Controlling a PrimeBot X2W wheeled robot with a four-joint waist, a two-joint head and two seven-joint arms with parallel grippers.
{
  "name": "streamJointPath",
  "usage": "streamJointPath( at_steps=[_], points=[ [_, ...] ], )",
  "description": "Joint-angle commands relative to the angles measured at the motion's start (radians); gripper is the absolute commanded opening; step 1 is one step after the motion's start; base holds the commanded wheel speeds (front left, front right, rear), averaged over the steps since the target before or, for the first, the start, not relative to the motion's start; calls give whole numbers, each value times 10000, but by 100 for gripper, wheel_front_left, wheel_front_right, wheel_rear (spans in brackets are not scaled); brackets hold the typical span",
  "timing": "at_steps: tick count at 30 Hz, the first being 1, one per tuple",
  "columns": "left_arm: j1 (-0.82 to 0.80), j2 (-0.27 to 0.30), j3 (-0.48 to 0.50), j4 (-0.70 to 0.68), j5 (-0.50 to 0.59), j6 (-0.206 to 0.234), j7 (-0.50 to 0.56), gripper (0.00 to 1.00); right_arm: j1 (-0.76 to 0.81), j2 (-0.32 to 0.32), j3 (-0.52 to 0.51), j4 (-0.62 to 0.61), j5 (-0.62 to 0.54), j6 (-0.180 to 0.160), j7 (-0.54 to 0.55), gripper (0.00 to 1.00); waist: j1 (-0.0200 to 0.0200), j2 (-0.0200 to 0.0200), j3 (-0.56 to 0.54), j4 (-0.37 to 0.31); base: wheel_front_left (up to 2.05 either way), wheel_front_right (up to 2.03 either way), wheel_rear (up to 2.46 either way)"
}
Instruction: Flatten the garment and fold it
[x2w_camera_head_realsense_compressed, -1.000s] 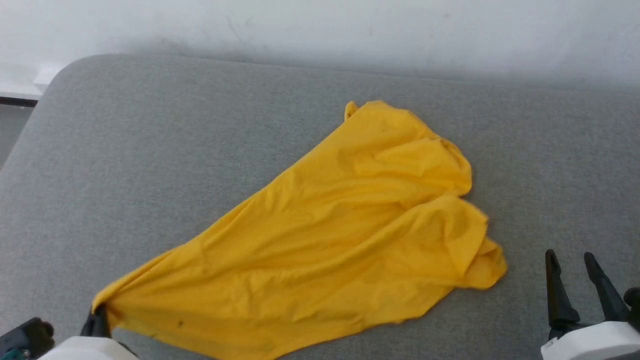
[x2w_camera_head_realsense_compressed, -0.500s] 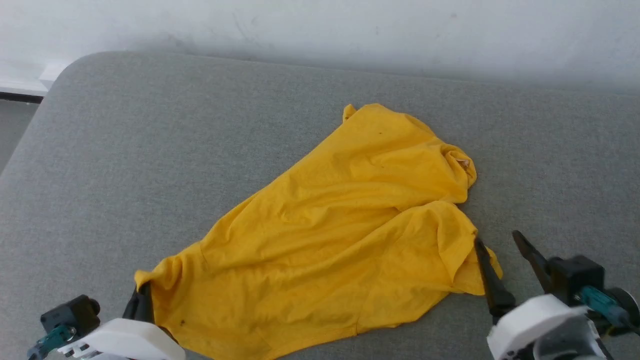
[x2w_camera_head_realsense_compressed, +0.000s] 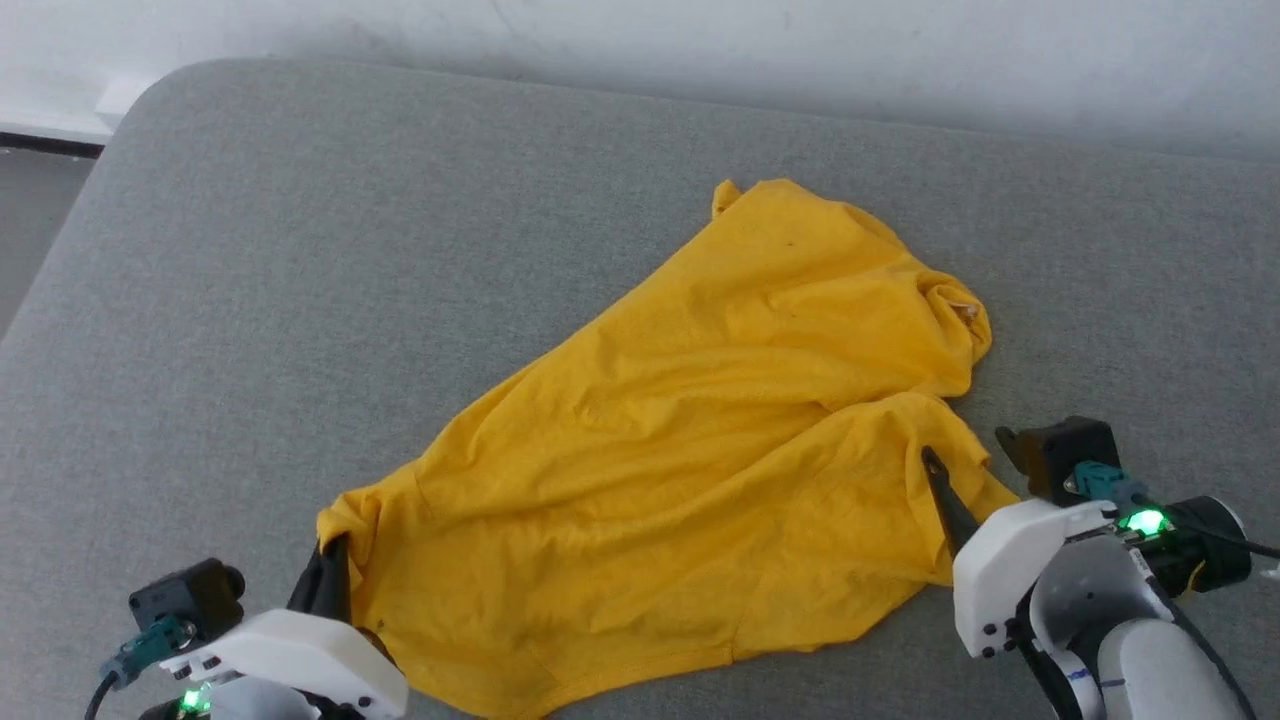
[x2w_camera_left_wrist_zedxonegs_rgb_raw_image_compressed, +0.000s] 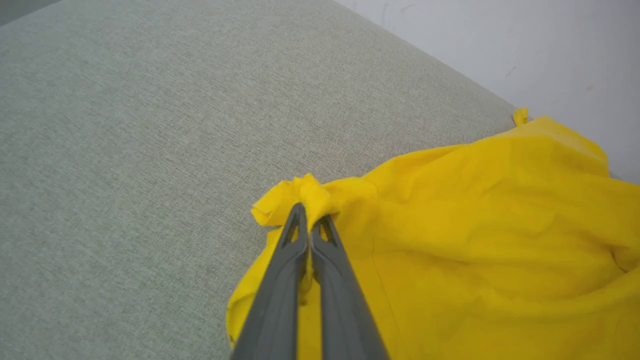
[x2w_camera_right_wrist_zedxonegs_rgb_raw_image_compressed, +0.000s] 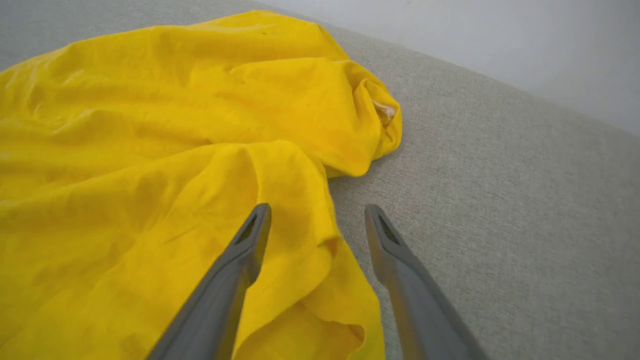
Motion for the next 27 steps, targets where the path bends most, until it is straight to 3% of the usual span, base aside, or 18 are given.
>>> streamJointPath(
  at_steps=[1,8,9,10,13,22,27],
  points=[
    [-174,-52,-59,60,-2,-105,-59,0,-205,-9,-84,84,-29,-9,117,100,-1,0,119,195,0,0,0],
    [-228,-74,-151,188,-70,-132,-91,0,-120,-8,-345,518,653,-9,1068,100,-1,0,169,433,0,0,0],
    [-231,-77,-157,200,-79,-128,-96,0,-75,-8,-377,577,725,-9,1170,85,-1,0,166,458,0,0,0],
    [-234,-80,-164,211,-87,-126,-100,0,-56,-8,-438,606,845,-9,1170,50,-1,0,161,478,0,0,0],
    [-257,-79,-179,231,-107,-119,-106,0,-68,-8,-578,646,974,-9,1011,0,-1,0,139,490,0,0,0],
    [-304,27,-64,-16,-110,-51,-246,0,-290,-8,-1057,-22,1446,-9,200,0,-1,0,-102,144,0,0,0],
    [-720,-17,89,-507,-533,-224,-366,0,-592,-8,-1603,-658,2115,-9,-199,0,-1,0,-411,-168,0,0,0]
  ],
)
